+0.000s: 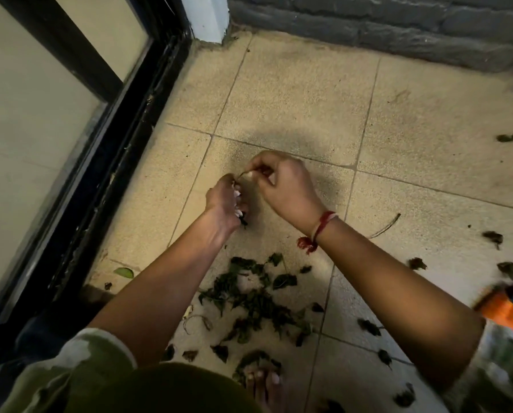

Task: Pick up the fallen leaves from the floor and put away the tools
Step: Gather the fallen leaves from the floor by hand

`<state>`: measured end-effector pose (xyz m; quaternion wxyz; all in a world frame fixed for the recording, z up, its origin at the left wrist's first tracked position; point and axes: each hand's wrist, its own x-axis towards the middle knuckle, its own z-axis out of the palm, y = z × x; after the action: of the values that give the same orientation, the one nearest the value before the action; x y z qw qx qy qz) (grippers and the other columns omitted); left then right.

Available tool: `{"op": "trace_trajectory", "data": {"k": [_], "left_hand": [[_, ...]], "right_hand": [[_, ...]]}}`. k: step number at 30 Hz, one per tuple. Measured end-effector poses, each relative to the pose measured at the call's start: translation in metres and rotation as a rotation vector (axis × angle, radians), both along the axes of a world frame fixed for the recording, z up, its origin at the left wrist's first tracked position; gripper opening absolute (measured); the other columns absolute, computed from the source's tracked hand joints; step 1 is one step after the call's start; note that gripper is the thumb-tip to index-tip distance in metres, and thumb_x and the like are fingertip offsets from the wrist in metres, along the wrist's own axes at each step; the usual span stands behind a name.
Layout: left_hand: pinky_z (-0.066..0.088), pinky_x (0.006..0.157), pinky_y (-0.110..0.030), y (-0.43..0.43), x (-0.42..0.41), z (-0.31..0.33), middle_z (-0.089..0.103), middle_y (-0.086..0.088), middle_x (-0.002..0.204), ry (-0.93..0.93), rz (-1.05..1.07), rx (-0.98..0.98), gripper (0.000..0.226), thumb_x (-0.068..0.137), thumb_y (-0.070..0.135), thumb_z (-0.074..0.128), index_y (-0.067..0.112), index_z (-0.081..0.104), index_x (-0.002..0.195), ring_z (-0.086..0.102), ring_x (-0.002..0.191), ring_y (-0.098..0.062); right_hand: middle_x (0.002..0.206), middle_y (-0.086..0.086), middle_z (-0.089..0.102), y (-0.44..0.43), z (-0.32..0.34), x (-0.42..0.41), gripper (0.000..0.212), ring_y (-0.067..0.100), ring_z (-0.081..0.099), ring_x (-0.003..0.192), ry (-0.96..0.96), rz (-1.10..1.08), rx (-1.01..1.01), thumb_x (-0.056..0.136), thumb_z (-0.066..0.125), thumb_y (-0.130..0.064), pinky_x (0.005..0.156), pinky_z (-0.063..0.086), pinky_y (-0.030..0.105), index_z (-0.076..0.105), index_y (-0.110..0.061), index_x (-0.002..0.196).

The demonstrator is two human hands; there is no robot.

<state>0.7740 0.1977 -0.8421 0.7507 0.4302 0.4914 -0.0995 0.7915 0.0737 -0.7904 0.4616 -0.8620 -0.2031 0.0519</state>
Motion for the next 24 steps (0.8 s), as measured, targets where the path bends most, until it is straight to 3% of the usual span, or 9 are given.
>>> {"op": "trace_trajectory", "data": {"k": [2,4,9,11,13,16,17,21,24], "left_hand": [[0.047,0.057,-0.028,-0.013,-0.003,0.002,0.058,-0.002,0.081,-0.056,-0.050,-0.134,0.019,0.095,0.029,0.044,0.018,0.058,0.088,0.055,0.068,-0.016],[0.048,0.072,-0.028,-0.026,-0.004,0.008,0.063,-0.006,0.090,-0.132,0.001,-0.356,0.024,0.094,0.027,0.045,0.012,0.063,0.092,0.060,0.081,-0.018],[0.050,0.081,-0.030,-0.040,-0.005,0.011,0.063,-0.006,0.102,-0.195,-0.113,-0.478,0.027,0.095,0.030,0.043,0.013,0.064,0.097,0.063,0.092,-0.019],[0.052,0.077,-0.028,-0.049,-0.008,0.016,0.067,-0.005,0.097,-0.205,-0.183,-0.475,0.031,0.095,0.036,0.045,0.013,0.066,0.095,0.065,0.087,-0.018],[0.047,0.069,-0.025,-0.059,-0.011,0.021,0.064,-0.003,0.086,-0.208,-0.257,-0.458,0.029,0.089,0.040,0.055,0.014,0.068,0.088,0.061,0.075,-0.016],[0.035,0.033,-0.015,-0.078,-0.012,0.023,0.049,0.004,0.049,-0.133,-0.333,-0.369,0.034,0.090,0.040,0.057,0.019,0.059,0.063,0.045,0.035,-0.007],[0.030,0.029,-0.012,-0.084,-0.012,0.022,0.044,0.005,0.042,-0.095,-0.342,-0.333,0.035,0.091,0.040,0.056,0.020,0.053,0.062,0.040,0.029,-0.006],[0.029,0.030,-0.010,-0.118,-0.007,0.027,0.045,0.003,0.040,-0.033,-0.370,-0.193,0.035,0.094,0.034,0.054,0.018,0.048,0.064,0.040,0.026,-0.009],[0.023,0.030,-0.009,-0.142,0.012,0.038,0.044,0.004,0.038,-0.060,-0.479,-0.078,0.033,0.096,0.026,0.050,0.016,0.049,0.064,0.035,0.025,-0.008]], "right_hand": [[0.098,0.005,0.062,0.004,0.009,-0.015,0.010,0.022,0.055,0.094,-0.026,0.038,-0.075,0.085,0.061,-0.009,0.084,0.045,0.035,0.068,-0.013,0.092],[0.103,0.007,0.058,0.004,0.007,-0.024,0.010,0.024,0.052,0.099,-0.051,0.023,-0.211,0.086,0.060,-0.012,0.088,0.043,0.040,0.067,-0.014,0.093],[0.104,-0.001,0.055,-0.013,0.015,-0.035,0.010,0.020,0.046,0.103,-0.063,-0.117,-0.352,0.084,0.060,-0.024,0.088,0.036,0.039,0.069,-0.025,0.088],[0.106,-0.004,0.049,-0.022,0.017,-0.036,0.005,0.019,0.044,0.105,0.001,-0.248,-0.331,0.079,0.066,-0.027,0.086,0.034,0.036,0.067,-0.030,0.084],[0.107,-0.003,0.042,-0.035,0.015,-0.031,0.020,0.020,0.045,0.106,0.214,-0.373,-0.201,0.073,0.072,-0.029,0.089,0.040,0.034,0.060,-0.030,0.089],[0.111,0.001,0.038,-0.057,0.008,-0.024,0.044,0.019,0.046,0.101,0.524,-0.488,-0.028,0.065,0.078,-0.025,0.089,0.044,0.031,0.048,-0.030,0.098],[0.110,0.002,0.042,-0.063,0.005,-0.024,0.045,0.019,0.048,0.098,0.587,-0.505,-0.005,0.064,0.078,-0.024,0.087,0.046,0.031,0.047,-0.029,0.097],[0.077,-0.007,0.054,-0.090,-0.004,-0.028,0.028,0.006,0.052,0.069,0.643,-0.458,0.072,0.072,0.075,-0.014,0.064,0.045,0.022,0.051,-0.022,0.084],[0.076,-0.005,0.055,-0.120,0.004,-0.020,0.022,0.003,0.051,0.068,0.724,-0.390,0.281,0.080,0.071,-0.003,0.056,0.041,0.009,0.054,-0.014,0.090]]}}
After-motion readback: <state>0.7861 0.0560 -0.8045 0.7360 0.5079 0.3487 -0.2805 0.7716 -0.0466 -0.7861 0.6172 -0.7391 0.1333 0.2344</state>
